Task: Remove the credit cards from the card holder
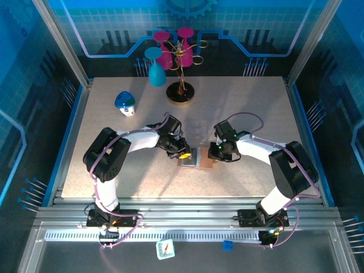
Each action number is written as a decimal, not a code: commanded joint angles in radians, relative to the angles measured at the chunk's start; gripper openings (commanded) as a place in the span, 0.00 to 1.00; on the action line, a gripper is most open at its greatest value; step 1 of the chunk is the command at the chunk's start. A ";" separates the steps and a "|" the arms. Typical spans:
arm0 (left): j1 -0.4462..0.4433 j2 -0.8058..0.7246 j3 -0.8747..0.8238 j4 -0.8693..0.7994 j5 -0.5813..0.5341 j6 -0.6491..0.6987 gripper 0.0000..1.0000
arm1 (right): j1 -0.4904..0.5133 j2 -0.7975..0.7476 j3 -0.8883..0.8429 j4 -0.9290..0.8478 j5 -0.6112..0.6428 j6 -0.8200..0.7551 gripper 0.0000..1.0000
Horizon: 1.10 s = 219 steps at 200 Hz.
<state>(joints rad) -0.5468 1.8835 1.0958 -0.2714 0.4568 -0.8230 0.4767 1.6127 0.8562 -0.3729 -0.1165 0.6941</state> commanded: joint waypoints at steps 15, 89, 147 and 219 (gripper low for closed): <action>0.009 -0.053 -0.026 -0.085 -0.083 0.049 0.15 | 0.003 0.055 0.010 0.063 -0.050 -0.023 0.14; 0.015 -0.080 -0.054 -0.063 -0.120 0.049 0.16 | 0.022 0.089 -0.002 0.043 -0.016 -0.022 0.14; 0.009 -0.108 -0.003 -0.035 -0.096 0.032 0.17 | 0.047 -0.029 0.104 -0.134 0.047 -0.031 0.18; -0.011 -0.076 0.000 -0.003 -0.024 0.006 0.17 | 0.063 -0.086 0.131 -0.080 -0.083 -0.002 0.18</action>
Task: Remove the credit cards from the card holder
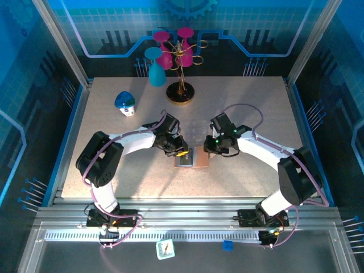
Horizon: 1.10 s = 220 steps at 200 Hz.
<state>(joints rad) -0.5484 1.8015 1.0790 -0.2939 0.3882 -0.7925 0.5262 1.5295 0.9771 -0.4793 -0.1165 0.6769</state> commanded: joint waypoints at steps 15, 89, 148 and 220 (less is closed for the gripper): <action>-0.011 0.009 0.010 0.025 0.053 -0.029 0.16 | 0.013 0.034 0.006 0.070 -0.164 0.020 0.18; -0.013 0.032 0.017 -0.045 0.038 0.031 0.16 | 0.013 0.211 -0.001 0.093 -0.241 0.002 0.12; -0.011 0.048 0.015 -0.110 -0.022 0.065 0.16 | 0.011 0.277 -0.001 0.071 -0.112 -0.037 0.11; -0.011 0.061 0.015 -0.109 -0.064 0.069 0.16 | 0.006 0.251 -0.007 0.057 -0.088 -0.049 0.11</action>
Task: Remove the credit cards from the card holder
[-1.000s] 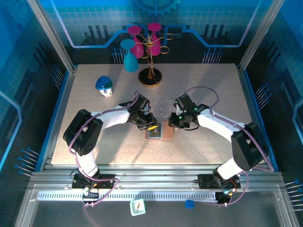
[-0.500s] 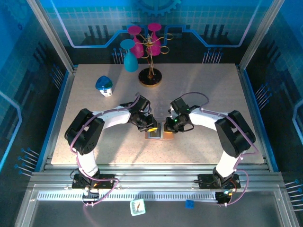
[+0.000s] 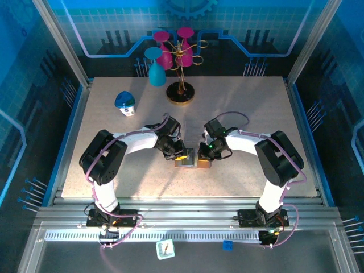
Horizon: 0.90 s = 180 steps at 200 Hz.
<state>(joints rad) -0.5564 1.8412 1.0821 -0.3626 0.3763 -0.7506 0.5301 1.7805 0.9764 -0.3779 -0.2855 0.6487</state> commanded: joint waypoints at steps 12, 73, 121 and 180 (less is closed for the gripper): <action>-0.004 0.019 0.013 -0.024 -0.039 0.021 0.16 | 0.004 -0.021 -0.004 -0.043 0.063 -0.018 0.11; -0.003 -0.016 0.012 0.052 0.002 -0.022 0.17 | -0.019 -0.130 -0.034 0.071 -0.111 0.090 0.20; -0.003 -0.032 -0.002 0.094 0.017 -0.049 0.16 | -0.035 -0.130 -0.053 0.143 -0.197 0.149 0.26; 0.006 -0.025 -0.009 0.077 0.003 -0.026 0.11 | -0.035 -0.078 -0.061 0.200 -0.227 0.183 0.24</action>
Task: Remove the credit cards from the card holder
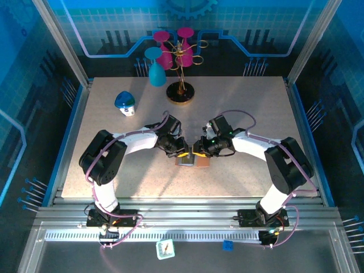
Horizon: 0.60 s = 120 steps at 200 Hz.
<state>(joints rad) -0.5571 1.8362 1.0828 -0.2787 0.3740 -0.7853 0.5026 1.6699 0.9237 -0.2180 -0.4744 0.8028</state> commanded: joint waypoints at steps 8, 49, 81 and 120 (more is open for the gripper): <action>0.008 -0.017 -0.011 -0.014 0.001 0.013 0.10 | -0.006 0.042 -0.007 0.046 -0.041 0.034 0.22; 0.011 -0.010 -0.019 -0.027 -0.006 0.021 0.09 | 0.002 0.080 0.000 0.057 -0.047 0.041 0.20; 0.011 -0.007 -0.027 -0.021 -0.001 0.018 0.10 | 0.005 0.104 0.001 0.064 -0.049 0.041 0.20; 0.012 -0.007 -0.031 -0.021 0.000 0.018 0.10 | 0.007 0.123 -0.009 0.090 -0.058 0.053 0.20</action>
<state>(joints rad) -0.5526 1.8362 1.0706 -0.2821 0.3737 -0.7826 0.5037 1.7718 0.9234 -0.1555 -0.5072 0.8394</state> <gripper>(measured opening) 0.097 0.200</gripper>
